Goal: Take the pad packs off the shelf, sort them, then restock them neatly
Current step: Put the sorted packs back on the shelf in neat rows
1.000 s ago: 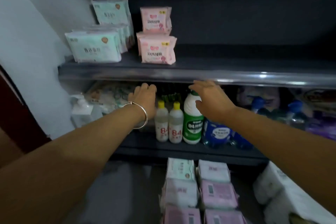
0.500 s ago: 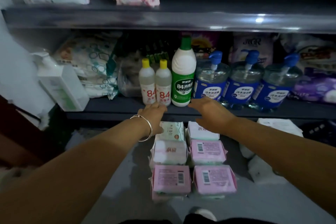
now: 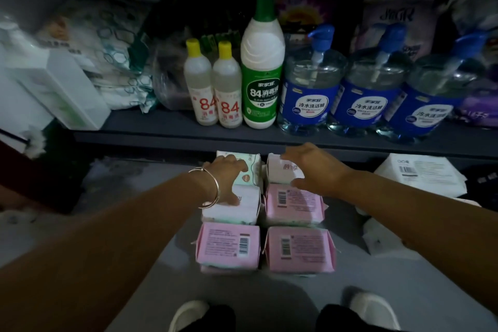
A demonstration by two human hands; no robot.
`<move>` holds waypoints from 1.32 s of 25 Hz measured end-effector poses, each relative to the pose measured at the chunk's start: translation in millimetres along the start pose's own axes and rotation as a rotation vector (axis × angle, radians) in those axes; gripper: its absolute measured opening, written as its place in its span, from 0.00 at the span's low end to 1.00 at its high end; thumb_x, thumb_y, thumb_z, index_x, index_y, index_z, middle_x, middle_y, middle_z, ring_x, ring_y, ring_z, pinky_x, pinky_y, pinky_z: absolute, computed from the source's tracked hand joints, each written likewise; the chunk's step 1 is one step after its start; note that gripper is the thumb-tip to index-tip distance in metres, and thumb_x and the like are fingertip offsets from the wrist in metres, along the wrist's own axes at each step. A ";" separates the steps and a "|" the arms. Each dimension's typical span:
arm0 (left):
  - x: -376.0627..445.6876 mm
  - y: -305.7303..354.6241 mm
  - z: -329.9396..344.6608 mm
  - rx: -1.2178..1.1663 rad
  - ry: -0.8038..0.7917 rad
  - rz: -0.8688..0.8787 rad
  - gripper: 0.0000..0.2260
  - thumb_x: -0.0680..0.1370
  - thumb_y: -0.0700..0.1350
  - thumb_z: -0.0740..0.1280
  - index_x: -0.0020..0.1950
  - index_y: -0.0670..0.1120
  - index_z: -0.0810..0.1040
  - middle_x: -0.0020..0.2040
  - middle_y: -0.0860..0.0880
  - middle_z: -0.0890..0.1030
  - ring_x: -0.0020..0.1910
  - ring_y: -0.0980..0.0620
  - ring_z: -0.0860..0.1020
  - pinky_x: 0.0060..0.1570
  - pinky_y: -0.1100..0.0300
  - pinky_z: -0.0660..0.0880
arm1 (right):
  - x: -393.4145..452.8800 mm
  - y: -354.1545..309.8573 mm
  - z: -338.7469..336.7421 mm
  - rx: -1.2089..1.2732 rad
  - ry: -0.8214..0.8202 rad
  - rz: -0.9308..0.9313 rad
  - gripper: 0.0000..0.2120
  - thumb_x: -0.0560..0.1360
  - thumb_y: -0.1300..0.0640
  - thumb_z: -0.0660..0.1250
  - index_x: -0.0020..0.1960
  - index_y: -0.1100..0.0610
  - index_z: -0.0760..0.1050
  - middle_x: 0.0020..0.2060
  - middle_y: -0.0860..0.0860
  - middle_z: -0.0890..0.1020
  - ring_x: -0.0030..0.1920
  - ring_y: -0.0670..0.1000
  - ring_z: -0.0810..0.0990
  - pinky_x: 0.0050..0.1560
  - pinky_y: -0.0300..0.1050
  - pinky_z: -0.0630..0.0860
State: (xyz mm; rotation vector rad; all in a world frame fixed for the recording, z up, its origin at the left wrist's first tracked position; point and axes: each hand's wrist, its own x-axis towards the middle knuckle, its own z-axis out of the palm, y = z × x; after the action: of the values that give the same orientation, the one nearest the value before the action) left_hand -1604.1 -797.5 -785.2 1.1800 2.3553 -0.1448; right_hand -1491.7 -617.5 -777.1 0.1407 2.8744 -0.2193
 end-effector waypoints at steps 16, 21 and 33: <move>0.8 13.6 14.7 0.079 -0.055 -0.067 0.36 0.69 0.43 0.74 0.73 0.52 0.59 0.68 0.49 0.64 0.69 0.47 0.62 0.67 0.48 0.65 | 10.0 16.9 9.2 -0.103 -0.055 -0.016 0.24 0.74 0.55 0.67 0.69 0.57 0.66 0.65 0.53 0.72 0.63 0.55 0.69 0.62 0.49 0.70; 8.7 12.5 33.1 0.329 -0.095 -0.070 0.43 0.68 0.43 0.74 0.75 0.49 0.51 0.70 0.46 0.61 0.69 0.45 0.61 0.66 0.48 0.65 | 15.9 31.7 20.8 -0.129 -0.055 0.045 0.26 0.74 0.54 0.67 0.69 0.57 0.65 0.64 0.54 0.72 0.63 0.55 0.69 0.62 0.49 0.71; 18.2 13.9 8.3 0.314 -0.157 -0.030 0.35 0.66 0.48 0.76 0.69 0.48 0.63 0.62 0.49 0.67 0.61 0.50 0.66 0.57 0.57 0.69 | 42.9 33.8 34.7 -0.056 -0.144 0.125 0.31 0.70 0.49 0.72 0.68 0.59 0.66 0.63 0.56 0.68 0.66 0.57 0.64 0.65 0.52 0.70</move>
State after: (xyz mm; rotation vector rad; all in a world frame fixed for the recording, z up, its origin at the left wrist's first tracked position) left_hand -1599.3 -778.3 -799.4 1.2243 2.2667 -0.6142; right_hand -1520.6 -586.6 -826.0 0.2816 2.7140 -0.1192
